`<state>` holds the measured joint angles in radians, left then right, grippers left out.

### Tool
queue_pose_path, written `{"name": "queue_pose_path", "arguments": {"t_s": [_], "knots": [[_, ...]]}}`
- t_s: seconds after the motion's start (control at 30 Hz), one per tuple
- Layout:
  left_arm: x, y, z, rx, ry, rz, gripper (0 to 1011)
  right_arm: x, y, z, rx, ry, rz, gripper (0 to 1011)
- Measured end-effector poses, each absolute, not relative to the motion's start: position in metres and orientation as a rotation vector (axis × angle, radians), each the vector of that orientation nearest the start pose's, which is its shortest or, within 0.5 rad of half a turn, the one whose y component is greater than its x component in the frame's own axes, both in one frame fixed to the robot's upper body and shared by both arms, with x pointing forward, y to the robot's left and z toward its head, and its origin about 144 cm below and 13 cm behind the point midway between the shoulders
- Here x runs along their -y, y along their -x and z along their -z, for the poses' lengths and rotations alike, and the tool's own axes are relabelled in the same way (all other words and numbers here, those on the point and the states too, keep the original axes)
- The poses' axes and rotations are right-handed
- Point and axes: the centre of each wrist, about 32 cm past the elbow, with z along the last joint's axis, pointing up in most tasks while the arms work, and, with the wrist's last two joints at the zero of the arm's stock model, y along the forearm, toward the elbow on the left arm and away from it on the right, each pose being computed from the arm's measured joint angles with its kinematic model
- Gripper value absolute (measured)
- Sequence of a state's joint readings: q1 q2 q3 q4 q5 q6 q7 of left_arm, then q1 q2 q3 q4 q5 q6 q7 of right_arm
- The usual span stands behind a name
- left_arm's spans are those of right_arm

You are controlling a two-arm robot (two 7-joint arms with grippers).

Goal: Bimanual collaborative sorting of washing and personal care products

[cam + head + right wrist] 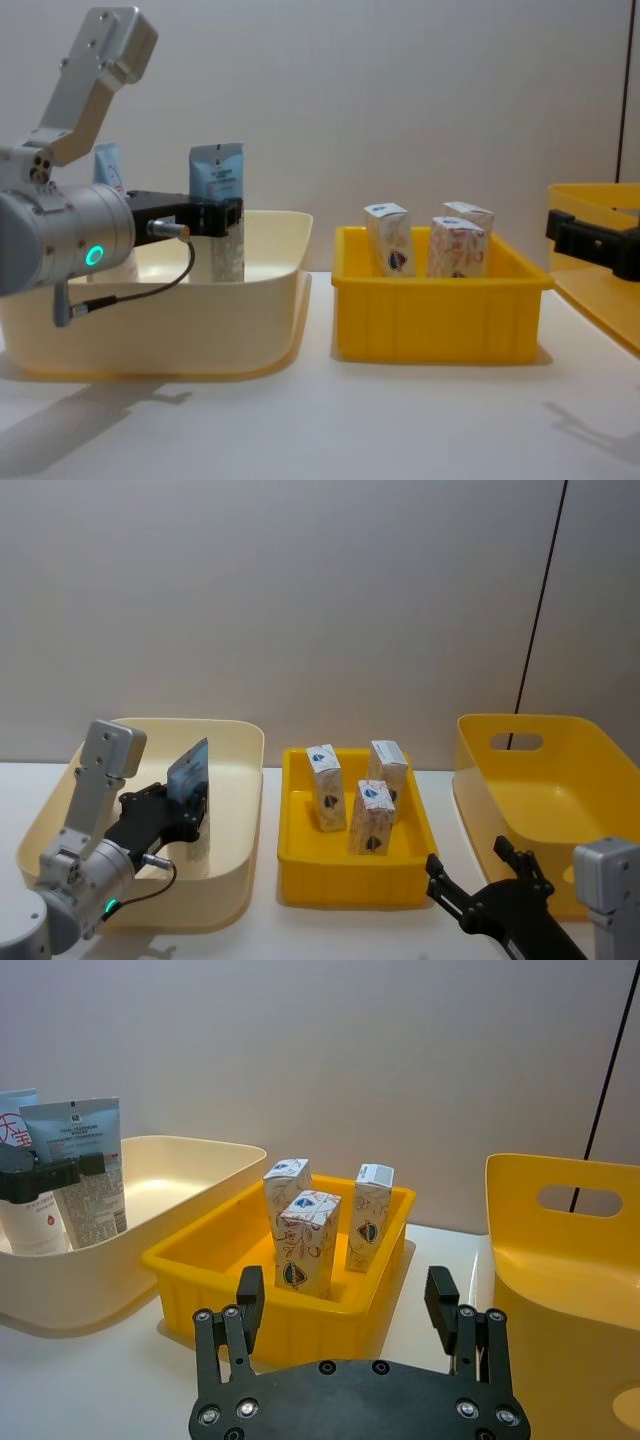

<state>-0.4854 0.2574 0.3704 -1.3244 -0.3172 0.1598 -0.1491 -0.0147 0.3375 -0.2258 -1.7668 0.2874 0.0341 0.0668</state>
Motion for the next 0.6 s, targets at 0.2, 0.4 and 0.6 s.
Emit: {"name": "queue_pose_path", "arguments": {"t_s": [0.2,0.4,0.6], "knots": [[-0.214,-0.576,-1.229,0.047,-0.065,-1.136,235,0.237,-0.443,-1.189,0.075,-0.026,1.229,1001],[-0.218,-0.575,-1.232,0.073,-0.031,-1.103,225,0.237,-0.443,-1.189,0.075,-0.026,1.229,1001],[-0.225,-0.574,-1.24,0.117,0.025,-1.045,226,0.237,-0.443,-1.189,0.075,-0.026,1.229,1001]]}}
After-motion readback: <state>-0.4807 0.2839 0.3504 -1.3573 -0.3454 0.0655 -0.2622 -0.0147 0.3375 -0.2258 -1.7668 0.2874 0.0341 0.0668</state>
